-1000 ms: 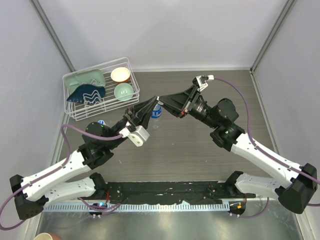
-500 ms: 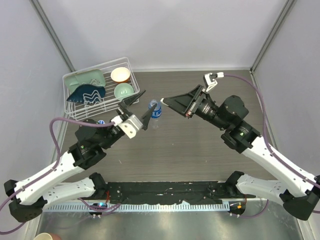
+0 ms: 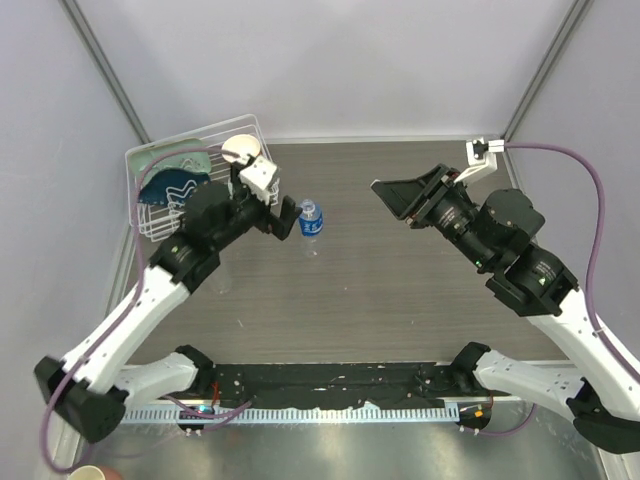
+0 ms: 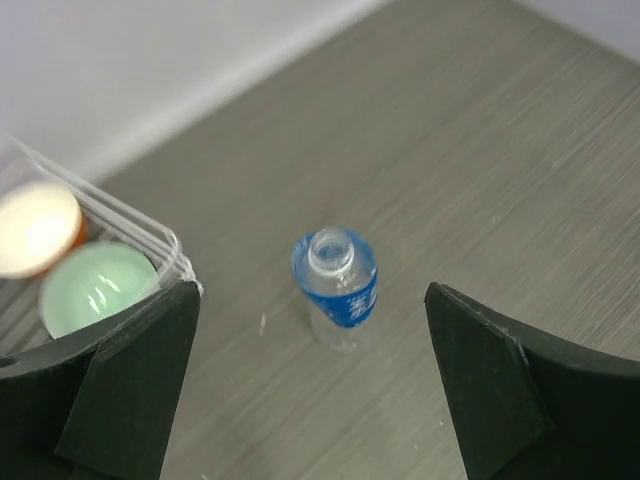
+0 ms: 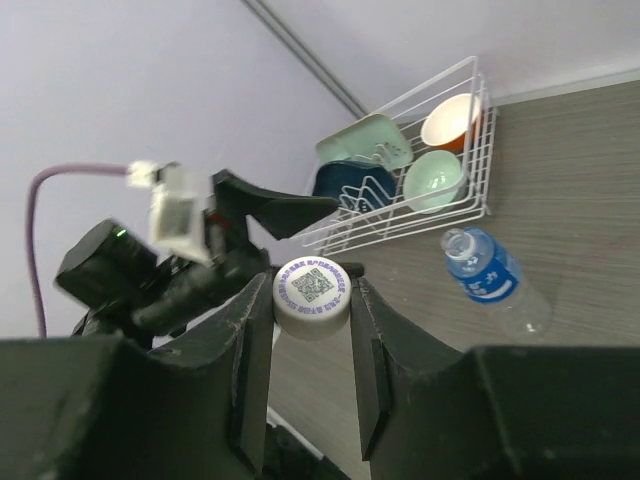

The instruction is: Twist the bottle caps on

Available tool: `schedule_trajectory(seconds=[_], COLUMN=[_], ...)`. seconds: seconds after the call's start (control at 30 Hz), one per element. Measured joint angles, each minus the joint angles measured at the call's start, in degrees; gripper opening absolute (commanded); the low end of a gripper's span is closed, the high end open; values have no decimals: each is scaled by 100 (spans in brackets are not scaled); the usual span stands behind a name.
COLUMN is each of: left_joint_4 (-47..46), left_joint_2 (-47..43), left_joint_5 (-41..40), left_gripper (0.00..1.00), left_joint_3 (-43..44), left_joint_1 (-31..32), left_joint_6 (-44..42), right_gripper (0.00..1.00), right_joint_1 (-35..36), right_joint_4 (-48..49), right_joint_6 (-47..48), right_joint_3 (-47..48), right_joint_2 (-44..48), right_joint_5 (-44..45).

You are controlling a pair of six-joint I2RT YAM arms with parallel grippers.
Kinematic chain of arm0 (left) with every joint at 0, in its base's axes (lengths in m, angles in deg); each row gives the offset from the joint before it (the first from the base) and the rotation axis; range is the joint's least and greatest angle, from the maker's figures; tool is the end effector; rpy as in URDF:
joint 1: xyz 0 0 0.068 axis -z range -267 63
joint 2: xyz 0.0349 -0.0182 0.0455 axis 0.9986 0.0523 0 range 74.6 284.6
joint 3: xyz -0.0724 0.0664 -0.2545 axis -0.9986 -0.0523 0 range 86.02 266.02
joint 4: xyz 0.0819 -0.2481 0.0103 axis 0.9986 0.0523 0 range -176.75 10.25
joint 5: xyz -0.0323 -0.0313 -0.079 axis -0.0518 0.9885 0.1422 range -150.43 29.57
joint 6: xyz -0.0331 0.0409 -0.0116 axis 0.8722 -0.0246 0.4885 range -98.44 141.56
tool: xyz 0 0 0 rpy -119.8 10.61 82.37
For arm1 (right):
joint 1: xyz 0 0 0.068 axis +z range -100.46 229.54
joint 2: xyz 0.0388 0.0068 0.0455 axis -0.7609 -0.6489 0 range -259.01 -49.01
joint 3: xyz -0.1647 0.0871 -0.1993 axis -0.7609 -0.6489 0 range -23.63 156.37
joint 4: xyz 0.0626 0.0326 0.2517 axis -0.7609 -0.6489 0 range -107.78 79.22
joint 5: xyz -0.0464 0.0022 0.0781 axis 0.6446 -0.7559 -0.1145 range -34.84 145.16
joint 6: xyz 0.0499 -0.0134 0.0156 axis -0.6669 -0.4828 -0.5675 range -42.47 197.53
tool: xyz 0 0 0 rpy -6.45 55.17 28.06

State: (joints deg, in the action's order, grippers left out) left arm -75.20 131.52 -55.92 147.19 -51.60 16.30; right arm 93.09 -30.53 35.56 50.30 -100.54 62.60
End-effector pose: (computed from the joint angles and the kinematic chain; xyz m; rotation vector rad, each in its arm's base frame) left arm 0.1812 -0.1323 0.3988 0.6527 1.5903 -0.4585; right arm 0.1253 0.1128 0.4741 0.0883 1.6253 1.0774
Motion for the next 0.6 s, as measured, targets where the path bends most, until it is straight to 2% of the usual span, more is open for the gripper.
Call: schedule_trajectory(seconds=[0.1, 0.17, 0.37, 0.6], left_joint_4=[31, -83, -837, -1373], left_joint_2=[769, 1106, 1469, 1849], left_joint_5=[323, 573, 1078, 994], left_gripper=[100, 100, 100, 100], left_joint_3=[-11, -103, -304, -304], left_joint_1=[-479, -564, -553, -553], left_joint_6=[470, 748, 1436, 1679], right_gripper=[5, 5, 5, 5], right_joint_1=[0, 0, 0, 0], right_joint_4=[-166, -225, -267, -262], right_joint_6=[251, 361, 632, 824], right_joint_3=[0, 0, 0, -142], right_joint_2=[72, 105, 144, 221], right_joint_5=[192, 260, 354, 365])
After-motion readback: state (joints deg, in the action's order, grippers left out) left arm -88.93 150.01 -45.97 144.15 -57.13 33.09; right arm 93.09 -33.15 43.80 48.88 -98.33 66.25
